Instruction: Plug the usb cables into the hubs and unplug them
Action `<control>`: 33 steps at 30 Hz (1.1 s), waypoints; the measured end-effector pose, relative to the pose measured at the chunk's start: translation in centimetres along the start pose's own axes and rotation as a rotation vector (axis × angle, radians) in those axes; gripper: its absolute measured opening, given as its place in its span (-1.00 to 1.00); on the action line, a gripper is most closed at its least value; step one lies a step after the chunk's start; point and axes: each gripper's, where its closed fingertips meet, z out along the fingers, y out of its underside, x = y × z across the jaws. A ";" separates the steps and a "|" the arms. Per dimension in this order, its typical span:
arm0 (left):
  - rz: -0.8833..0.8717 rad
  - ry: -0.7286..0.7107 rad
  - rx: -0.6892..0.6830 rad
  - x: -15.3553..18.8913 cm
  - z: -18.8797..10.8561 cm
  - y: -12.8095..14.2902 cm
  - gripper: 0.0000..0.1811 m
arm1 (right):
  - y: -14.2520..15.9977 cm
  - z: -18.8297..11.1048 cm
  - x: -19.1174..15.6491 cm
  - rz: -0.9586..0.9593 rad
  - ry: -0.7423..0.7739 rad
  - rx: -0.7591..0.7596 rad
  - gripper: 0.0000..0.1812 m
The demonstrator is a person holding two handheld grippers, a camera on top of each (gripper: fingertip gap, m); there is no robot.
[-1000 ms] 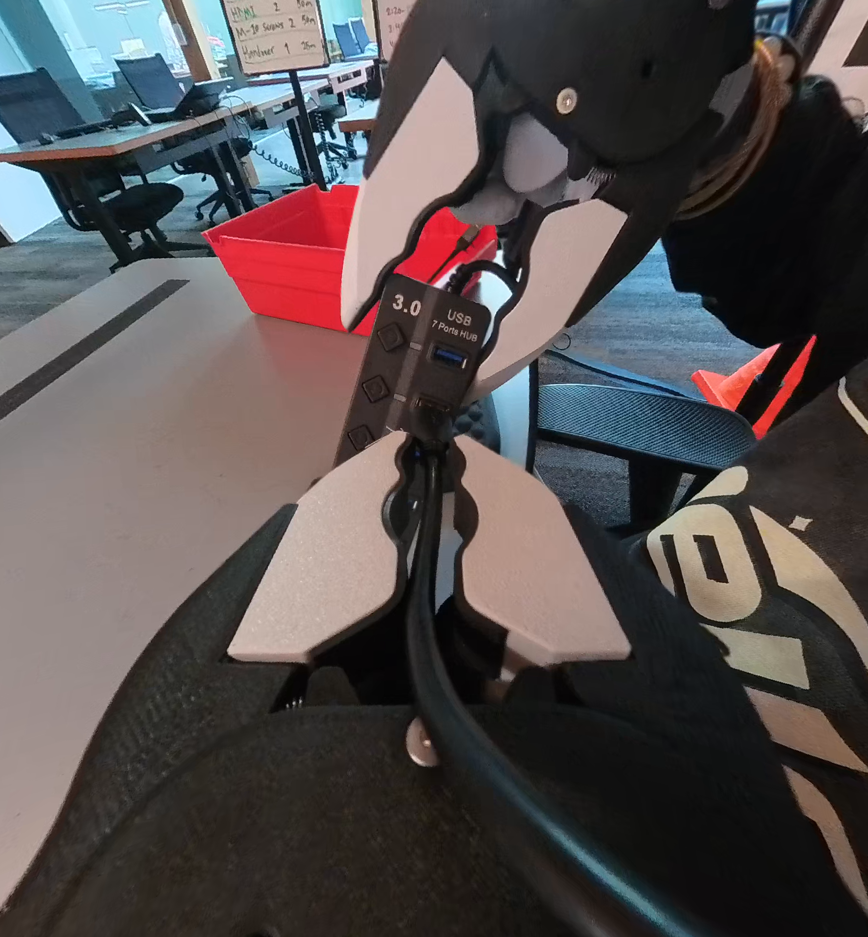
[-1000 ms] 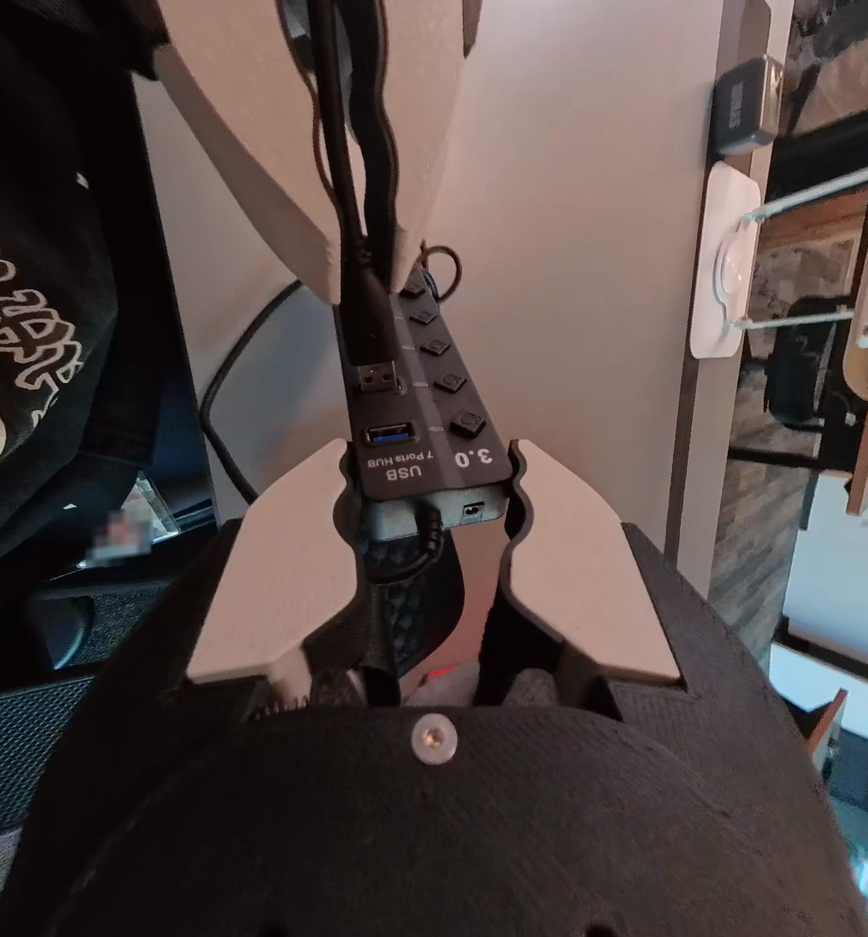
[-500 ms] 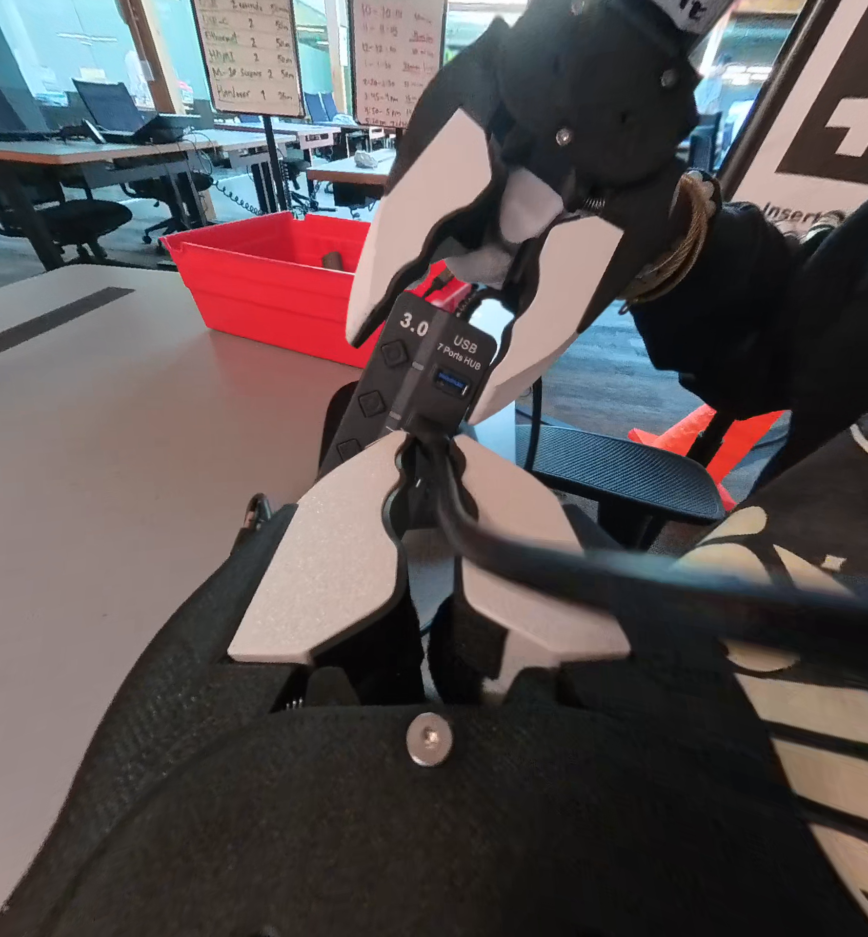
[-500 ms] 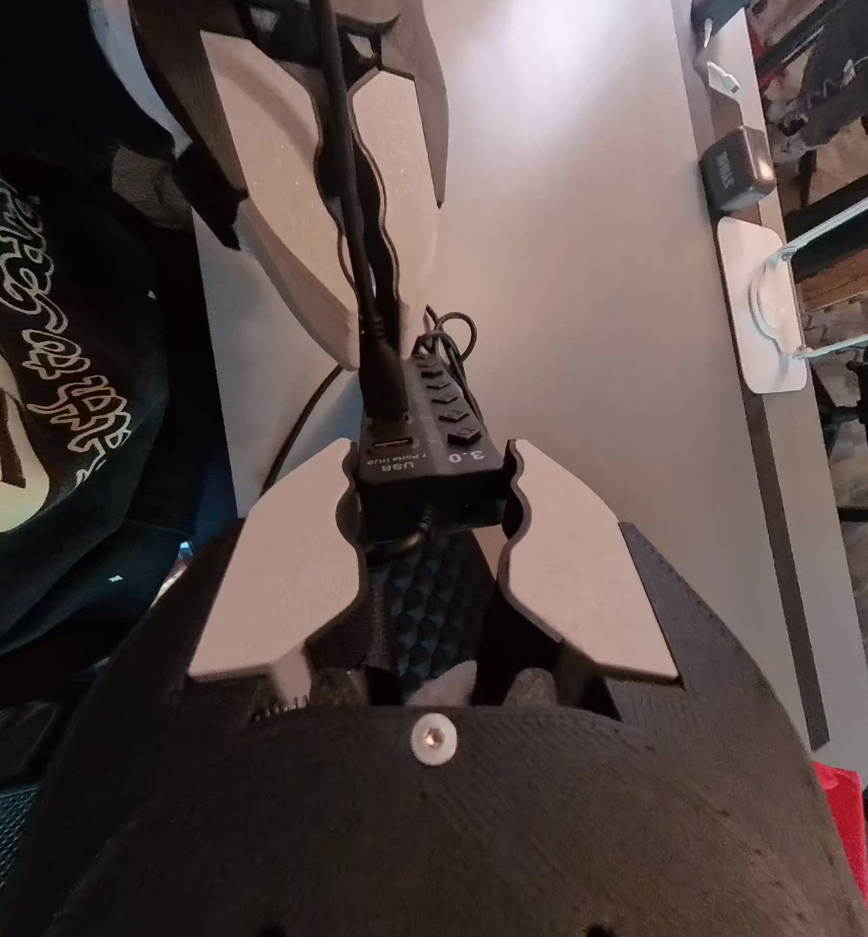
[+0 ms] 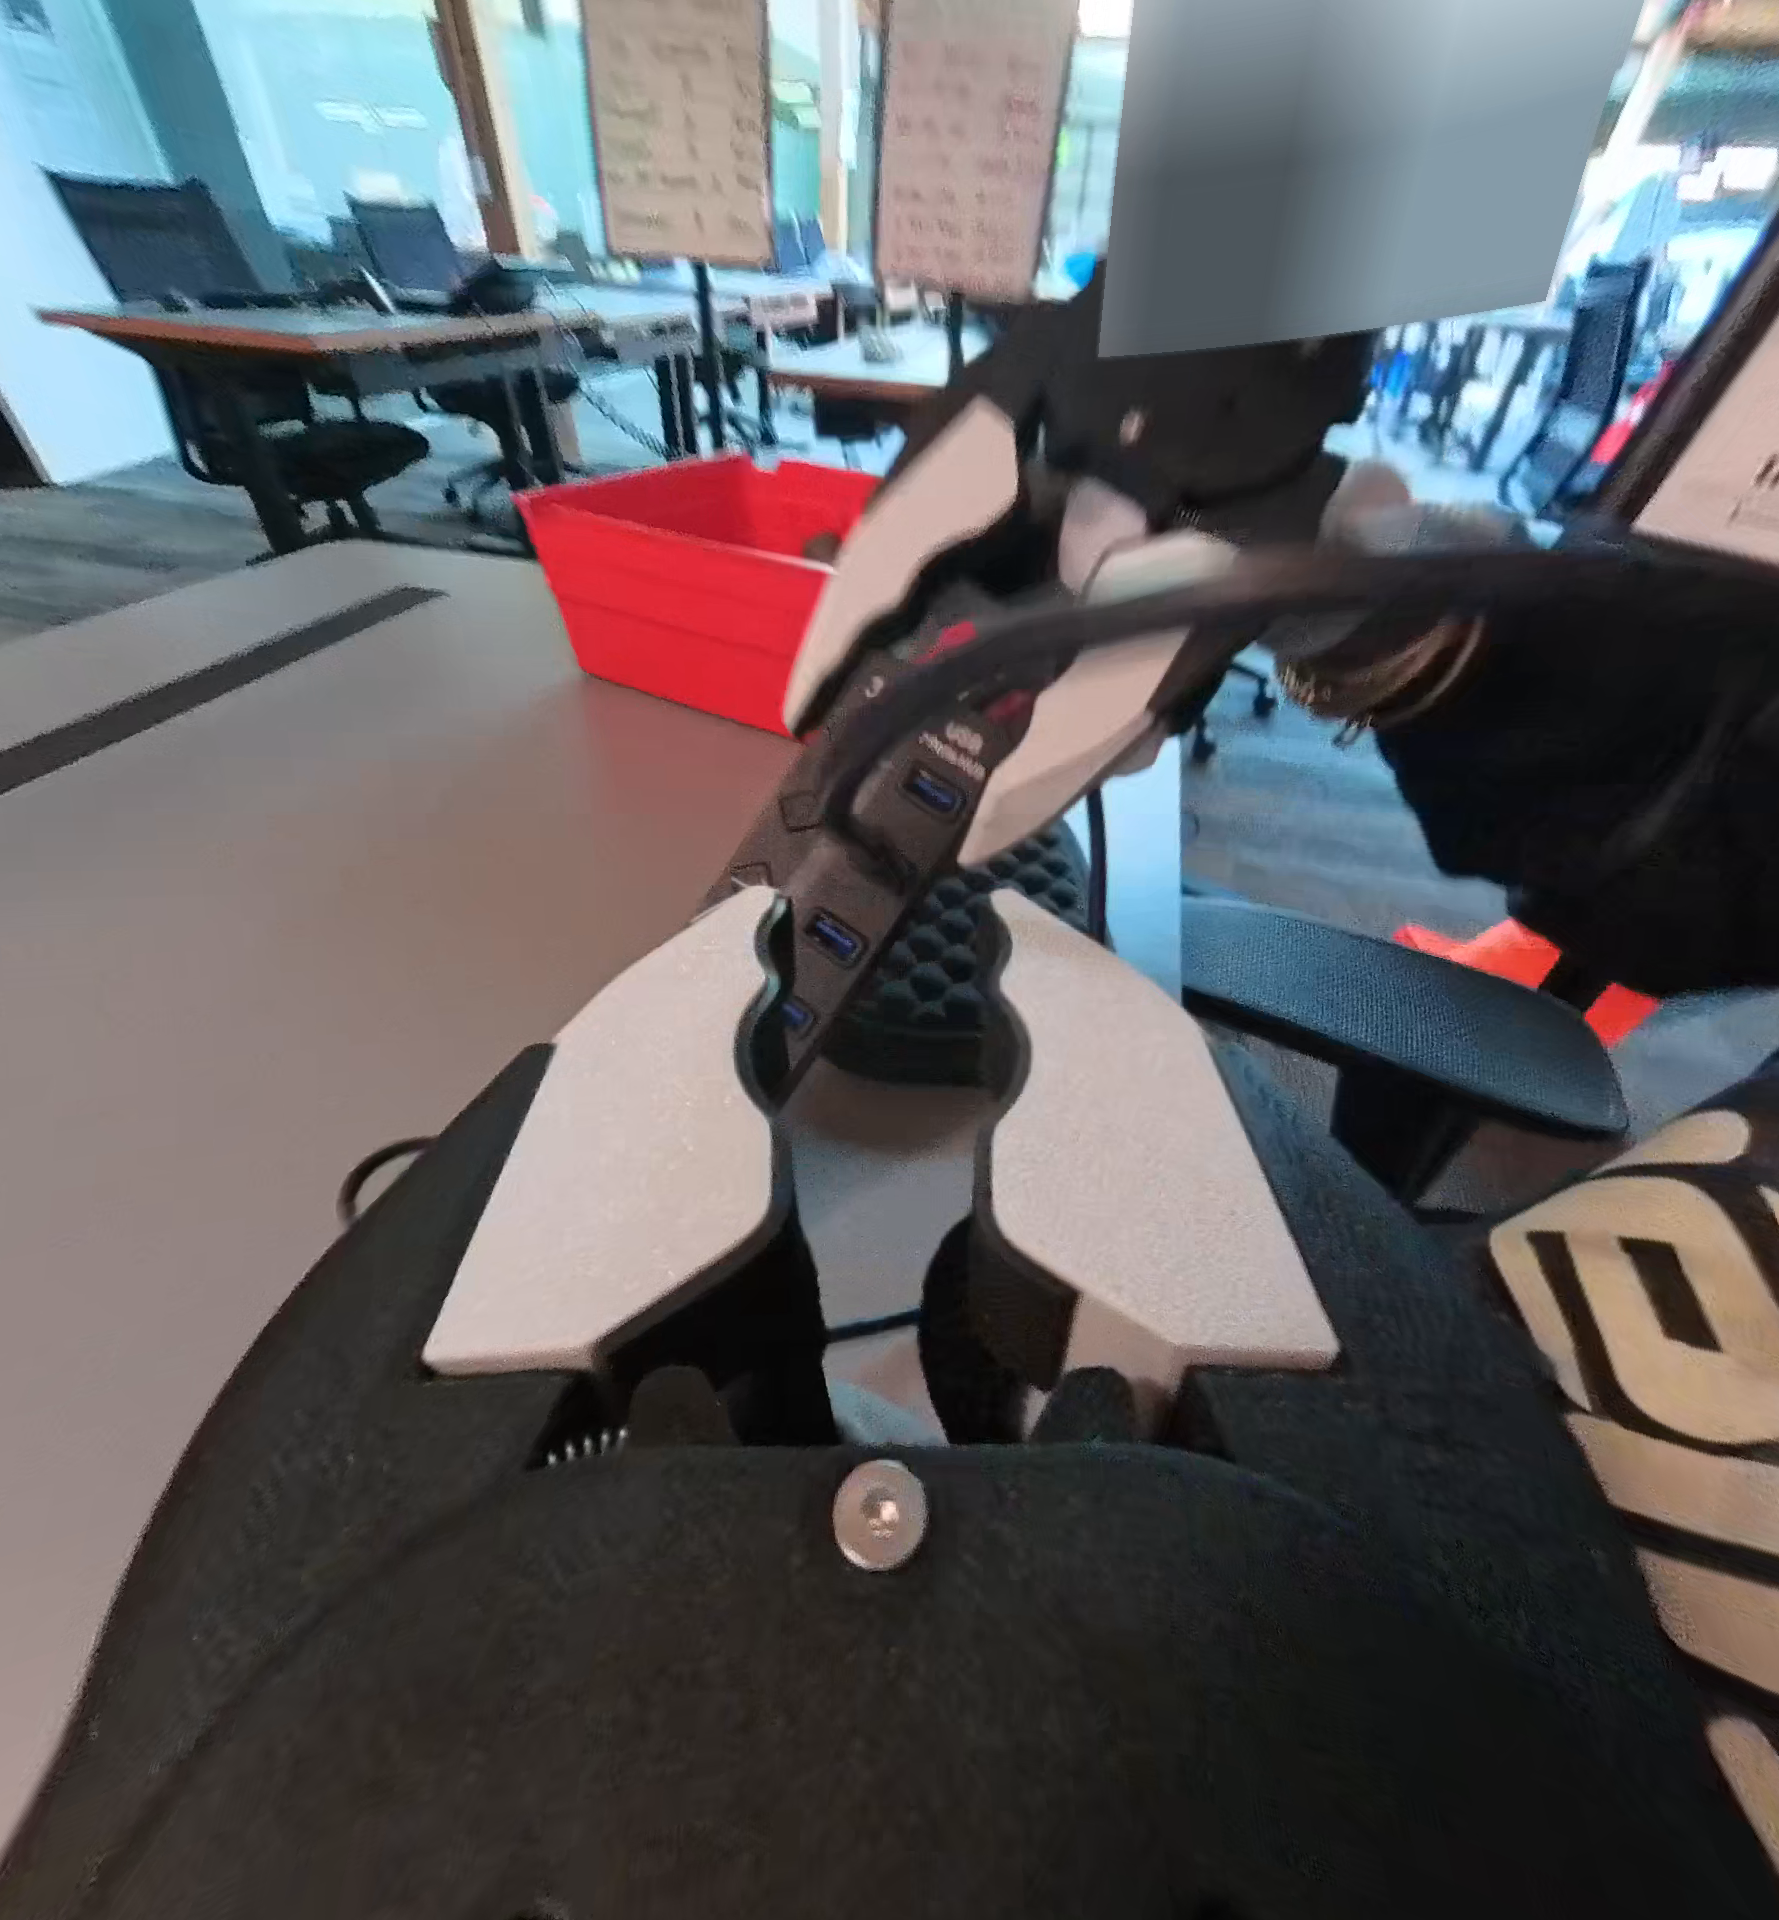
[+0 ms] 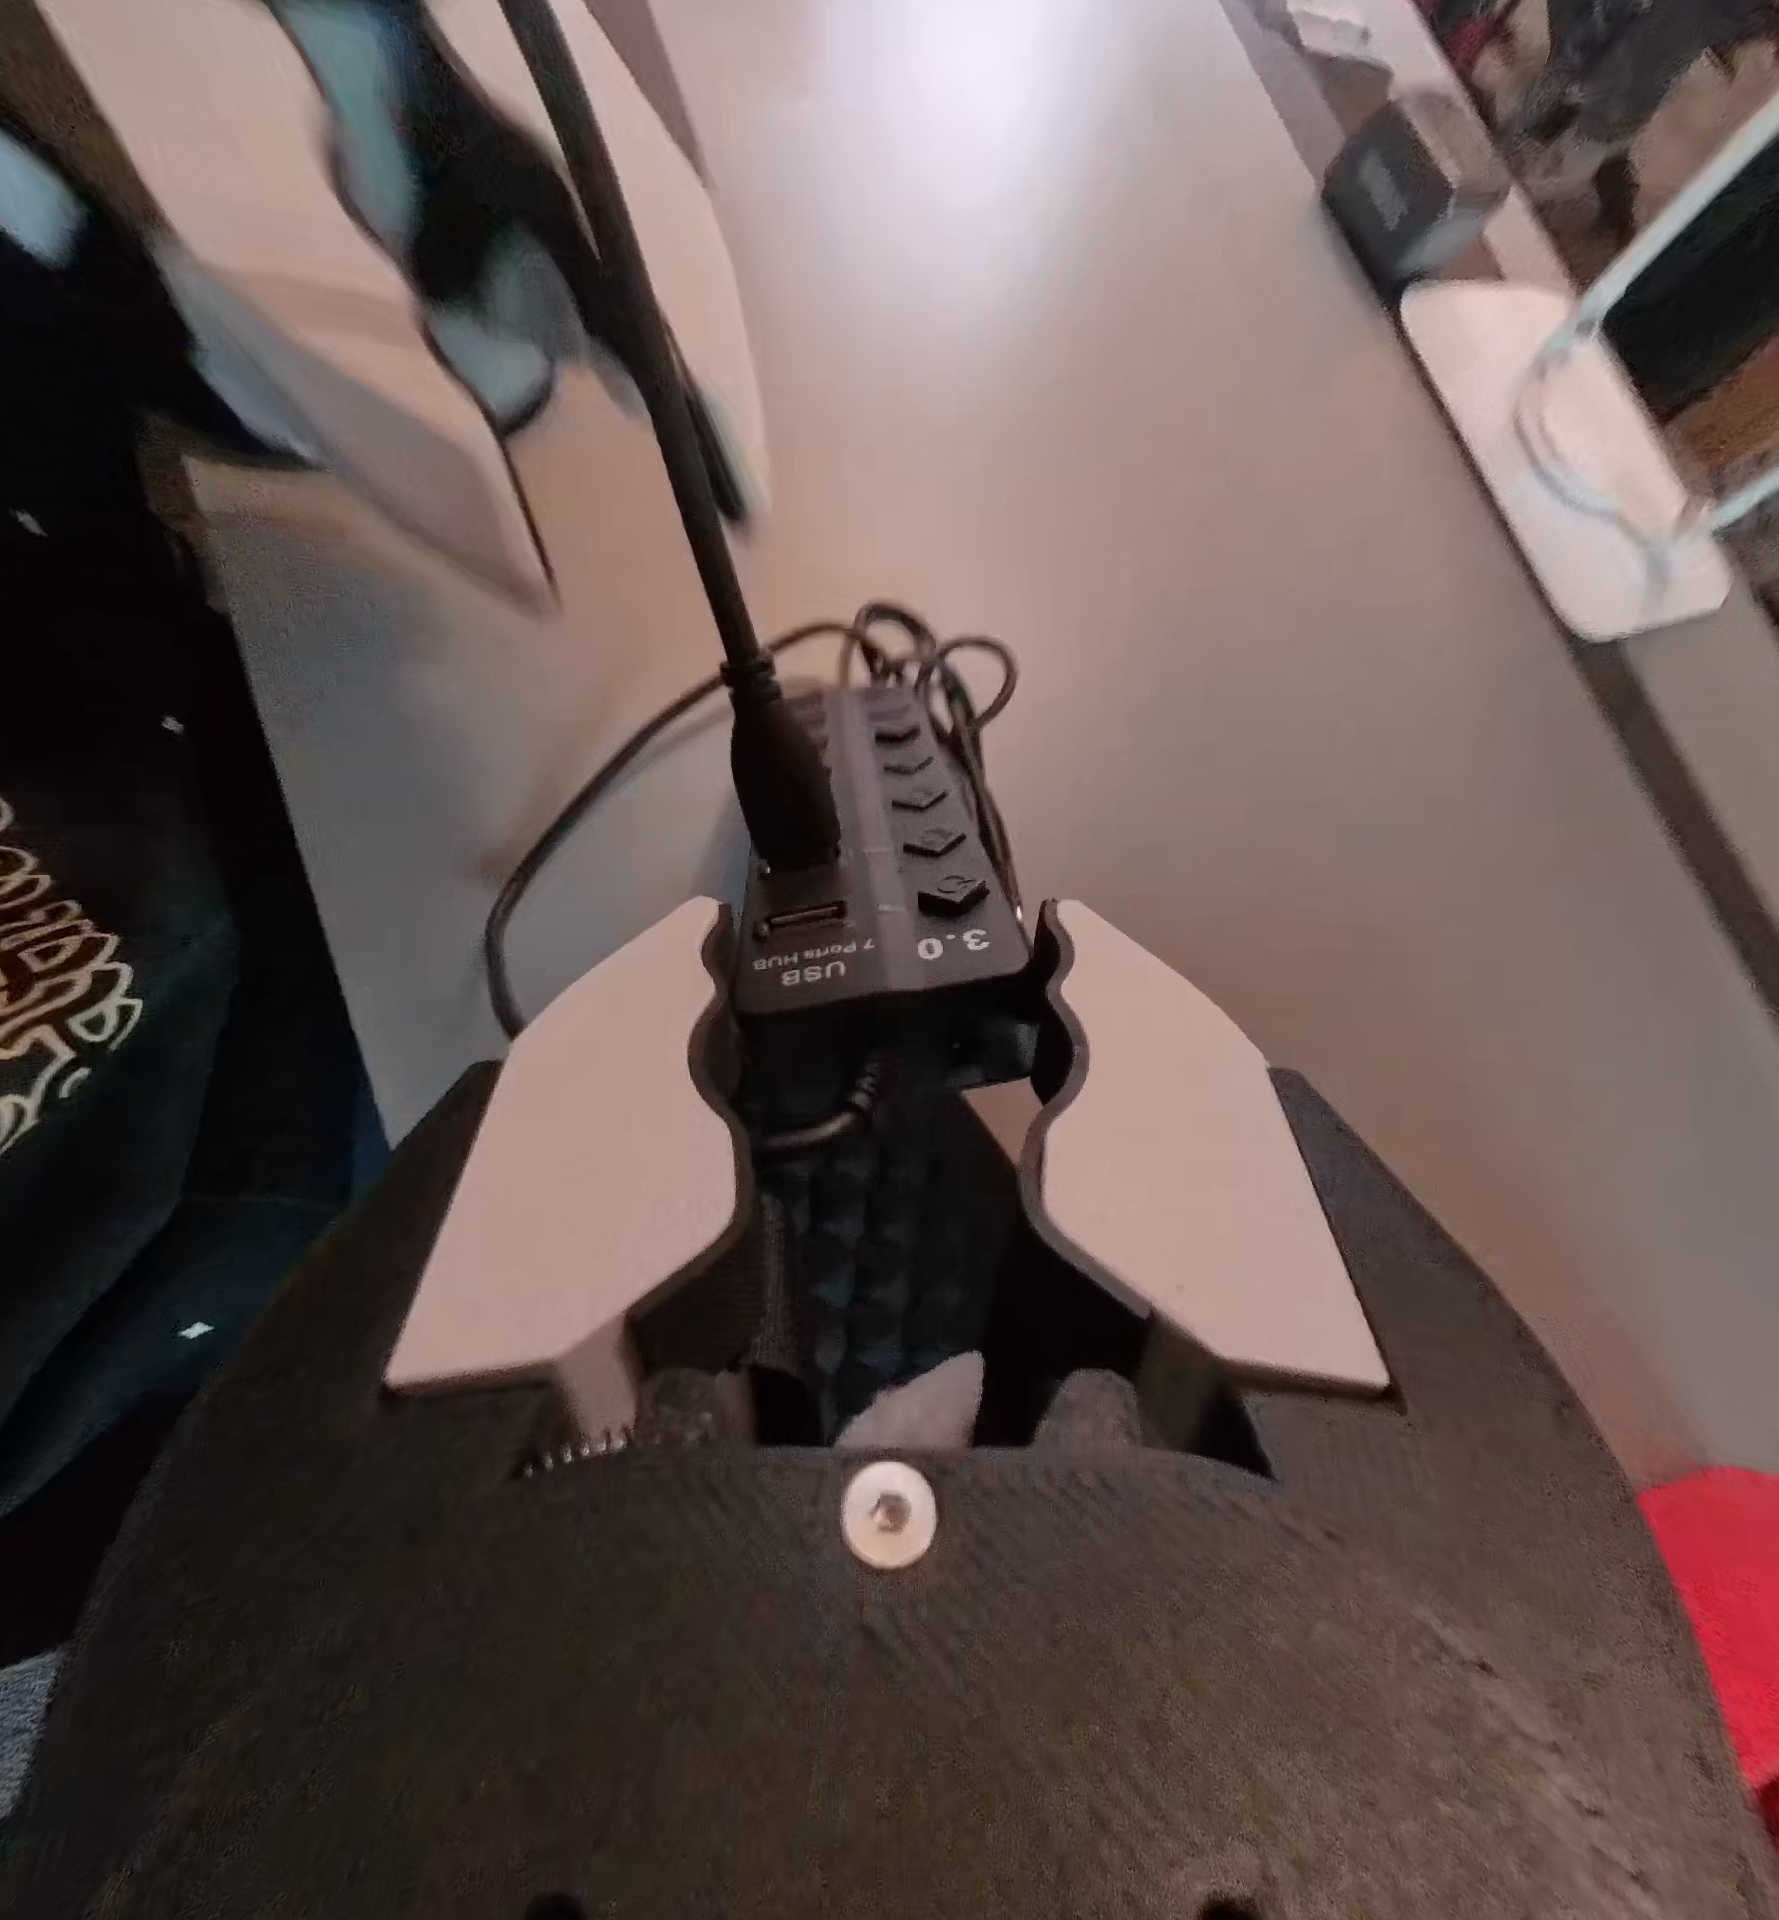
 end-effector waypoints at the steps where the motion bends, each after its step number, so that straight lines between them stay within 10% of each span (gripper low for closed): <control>1: -0.016 -0.027 0.039 -0.7 -1.3 -0.3 -0.65 | 1.2 0.5 0.2 0.042 -0.013 -0.010 -0.39; 8: -0.027 -0.348 0.306 -5.5 -12.7 -2.9 -0.65 | 6.4 3.8 0.4 0.248 -0.101 -0.061 -0.40; 16: 0.096 -0.580 0.393 -7.4 -19.8 -4.9 -0.65 | 5.0 3.2 5.1 0.235 0.221 0.068 -0.21; 20: 0.200 -0.705 0.380 -7.8 -23.1 -5.4 -0.63 | 4.0 -0.1 8.1 0.110 0.519 0.165 -0.06; 26: 0.196 -0.938 0.311 -9.2 -29.9 -4.7 -0.63 | 7.9 -6.7 9.9 -0.009 0.916 -0.107 -0.08; 33: 0.078 -1.281 0.030 -10.8 -38.5 -0.4 -0.63 | 5.7 -20.5 9.1 0.182 1.350 0.507 -0.02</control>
